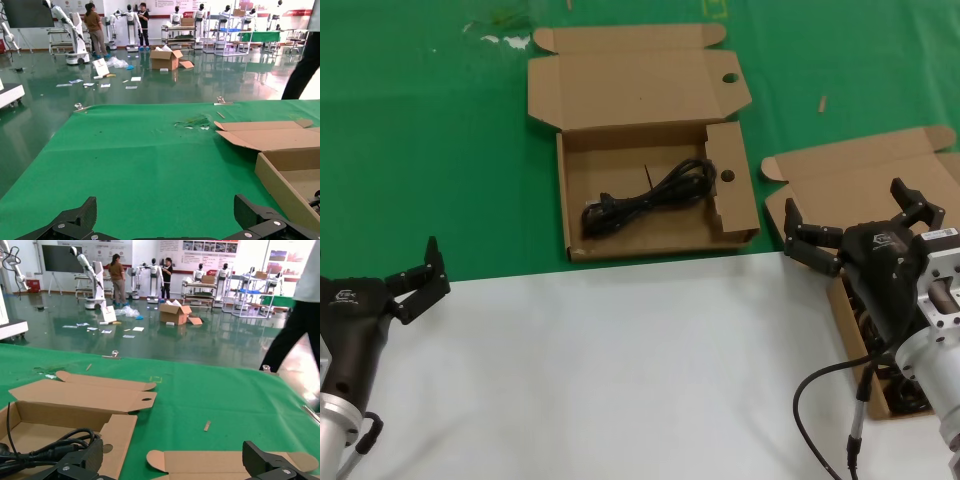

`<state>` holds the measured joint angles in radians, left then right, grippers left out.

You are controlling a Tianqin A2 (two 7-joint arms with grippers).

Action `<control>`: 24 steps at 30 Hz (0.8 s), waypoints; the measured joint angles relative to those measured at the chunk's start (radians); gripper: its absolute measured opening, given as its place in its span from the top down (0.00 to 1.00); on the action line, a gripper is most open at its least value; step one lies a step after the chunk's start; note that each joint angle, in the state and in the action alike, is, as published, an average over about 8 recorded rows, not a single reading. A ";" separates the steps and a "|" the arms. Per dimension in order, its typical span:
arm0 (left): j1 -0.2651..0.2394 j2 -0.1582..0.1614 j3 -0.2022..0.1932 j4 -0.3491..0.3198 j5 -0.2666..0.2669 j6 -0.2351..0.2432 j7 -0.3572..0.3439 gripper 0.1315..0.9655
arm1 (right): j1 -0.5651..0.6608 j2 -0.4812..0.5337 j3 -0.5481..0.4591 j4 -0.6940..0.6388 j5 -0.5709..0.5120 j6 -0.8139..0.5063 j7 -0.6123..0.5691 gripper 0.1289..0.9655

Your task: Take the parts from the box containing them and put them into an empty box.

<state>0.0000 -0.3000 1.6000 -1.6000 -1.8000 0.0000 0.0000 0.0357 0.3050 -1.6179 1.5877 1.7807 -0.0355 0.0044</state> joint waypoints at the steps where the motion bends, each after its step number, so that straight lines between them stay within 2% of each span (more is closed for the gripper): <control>1: 0.000 0.000 0.000 0.000 0.000 0.000 0.000 0.00 | 0.000 0.000 0.000 0.000 0.000 0.000 0.000 0.00; 24: 0.000 0.000 0.000 0.000 0.000 0.000 0.000 0.00 | 0.000 0.000 0.000 0.000 0.000 0.000 0.000 0.00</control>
<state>0.0000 -0.3000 1.6000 -1.6000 -1.8000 0.0000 0.0000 0.0357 0.3050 -1.6179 1.5877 1.7807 -0.0355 0.0045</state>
